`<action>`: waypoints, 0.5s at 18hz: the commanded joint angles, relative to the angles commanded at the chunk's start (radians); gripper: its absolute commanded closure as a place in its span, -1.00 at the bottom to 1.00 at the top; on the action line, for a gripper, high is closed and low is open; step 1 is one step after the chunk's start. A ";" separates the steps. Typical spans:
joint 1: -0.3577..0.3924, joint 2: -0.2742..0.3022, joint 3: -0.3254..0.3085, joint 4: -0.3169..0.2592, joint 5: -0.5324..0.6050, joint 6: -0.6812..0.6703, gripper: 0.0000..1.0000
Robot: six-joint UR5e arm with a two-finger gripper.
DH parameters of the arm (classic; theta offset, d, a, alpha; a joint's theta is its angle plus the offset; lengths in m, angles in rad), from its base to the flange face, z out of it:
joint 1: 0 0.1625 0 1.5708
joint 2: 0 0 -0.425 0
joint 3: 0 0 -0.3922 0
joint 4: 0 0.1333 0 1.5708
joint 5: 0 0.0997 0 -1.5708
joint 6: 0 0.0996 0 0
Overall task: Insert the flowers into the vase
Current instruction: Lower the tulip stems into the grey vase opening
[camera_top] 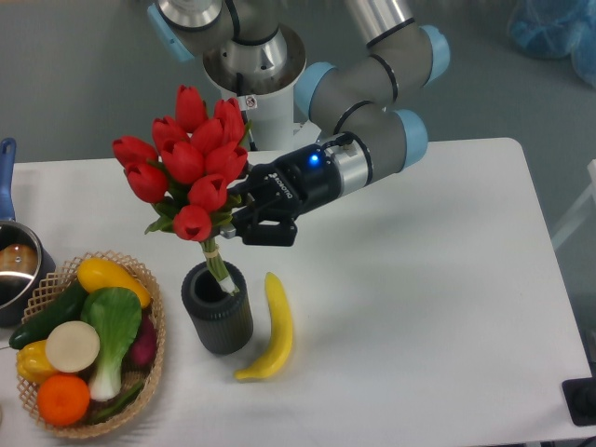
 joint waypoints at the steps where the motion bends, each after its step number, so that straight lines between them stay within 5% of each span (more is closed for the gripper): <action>1: 0.002 0.000 -0.011 0.000 0.000 0.000 0.41; 9: -0.002 -0.008 -0.038 0.000 -0.028 0.000 0.41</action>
